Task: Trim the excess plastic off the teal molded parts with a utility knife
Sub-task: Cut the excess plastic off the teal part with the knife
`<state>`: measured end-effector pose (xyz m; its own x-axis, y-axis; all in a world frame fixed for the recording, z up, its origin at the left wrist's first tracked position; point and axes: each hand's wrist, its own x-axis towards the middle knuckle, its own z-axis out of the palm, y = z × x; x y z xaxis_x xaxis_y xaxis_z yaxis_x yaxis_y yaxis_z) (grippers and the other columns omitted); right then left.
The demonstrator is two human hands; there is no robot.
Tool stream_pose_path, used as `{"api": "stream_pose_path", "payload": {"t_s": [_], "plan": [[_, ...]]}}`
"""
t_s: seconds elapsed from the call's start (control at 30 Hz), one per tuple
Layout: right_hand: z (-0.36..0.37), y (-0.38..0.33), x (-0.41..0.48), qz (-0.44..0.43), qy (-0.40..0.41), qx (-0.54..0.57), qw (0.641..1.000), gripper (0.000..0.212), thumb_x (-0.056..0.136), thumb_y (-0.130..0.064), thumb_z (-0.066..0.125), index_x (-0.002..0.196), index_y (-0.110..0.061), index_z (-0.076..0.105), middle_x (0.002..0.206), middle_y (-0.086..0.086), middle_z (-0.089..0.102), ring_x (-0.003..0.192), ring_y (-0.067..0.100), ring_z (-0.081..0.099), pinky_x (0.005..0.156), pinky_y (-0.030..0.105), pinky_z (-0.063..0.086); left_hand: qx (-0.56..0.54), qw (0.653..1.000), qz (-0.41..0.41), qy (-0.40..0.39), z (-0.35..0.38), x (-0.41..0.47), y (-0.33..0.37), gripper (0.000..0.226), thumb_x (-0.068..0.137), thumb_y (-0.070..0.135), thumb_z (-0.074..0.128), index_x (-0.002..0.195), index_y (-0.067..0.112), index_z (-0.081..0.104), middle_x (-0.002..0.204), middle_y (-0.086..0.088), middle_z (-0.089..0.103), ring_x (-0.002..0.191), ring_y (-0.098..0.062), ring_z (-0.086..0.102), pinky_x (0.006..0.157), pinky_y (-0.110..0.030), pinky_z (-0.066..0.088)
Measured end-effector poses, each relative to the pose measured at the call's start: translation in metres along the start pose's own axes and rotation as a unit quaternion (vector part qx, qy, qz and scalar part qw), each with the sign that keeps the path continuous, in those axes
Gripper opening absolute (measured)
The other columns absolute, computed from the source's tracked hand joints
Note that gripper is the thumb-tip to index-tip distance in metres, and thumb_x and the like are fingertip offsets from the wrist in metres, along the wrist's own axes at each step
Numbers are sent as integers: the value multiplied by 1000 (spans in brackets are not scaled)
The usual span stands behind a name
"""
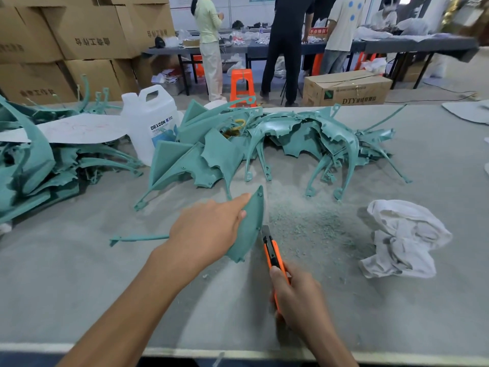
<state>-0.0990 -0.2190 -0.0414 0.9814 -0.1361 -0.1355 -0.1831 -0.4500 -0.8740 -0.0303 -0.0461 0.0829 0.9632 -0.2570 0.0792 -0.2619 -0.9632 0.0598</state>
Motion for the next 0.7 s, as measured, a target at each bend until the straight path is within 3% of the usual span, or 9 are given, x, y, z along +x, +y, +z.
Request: {"api": "stream_pose_path", "payload": {"t_s": [0.17,0.3,0.57,0.7], "plan": [[15,-6,-8,18,25,85,996,24,101,-28,50,85,-14,59,58,0,64,39,17,59,41,28,44,1,1000,4,0,-2,-1,7,30,107,41,29,134,35,40,102,-11,66,90,-36,61,69,-40,47],[22,-6,-14,26,48,132,990,19,102,-30,47,90,-30,61,63,1,65,38,17,56,37,22,37,-18,1000,1,2,-5,-2,4,24,106,38,33,123,30,49,100,-8,68,91,-35,61,68,-39,46],[23,-16,-14,20,34,115,993,22,102,-28,47,83,-30,59,63,4,63,42,17,57,37,22,39,-48,999,1,15,-1,-8,-4,27,106,37,33,127,29,49,105,-5,70,94,-33,61,73,-41,50],[8,-52,-21,-83,61,133,986,24,103,-33,46,111,-50,62,66,-2,63,42,13,56,39,24,42,-52,999,8,17,3,-10,-2,26,106,37,33,125,30,49,97,-5,69,88,-33,61,67,-39,47]]}}
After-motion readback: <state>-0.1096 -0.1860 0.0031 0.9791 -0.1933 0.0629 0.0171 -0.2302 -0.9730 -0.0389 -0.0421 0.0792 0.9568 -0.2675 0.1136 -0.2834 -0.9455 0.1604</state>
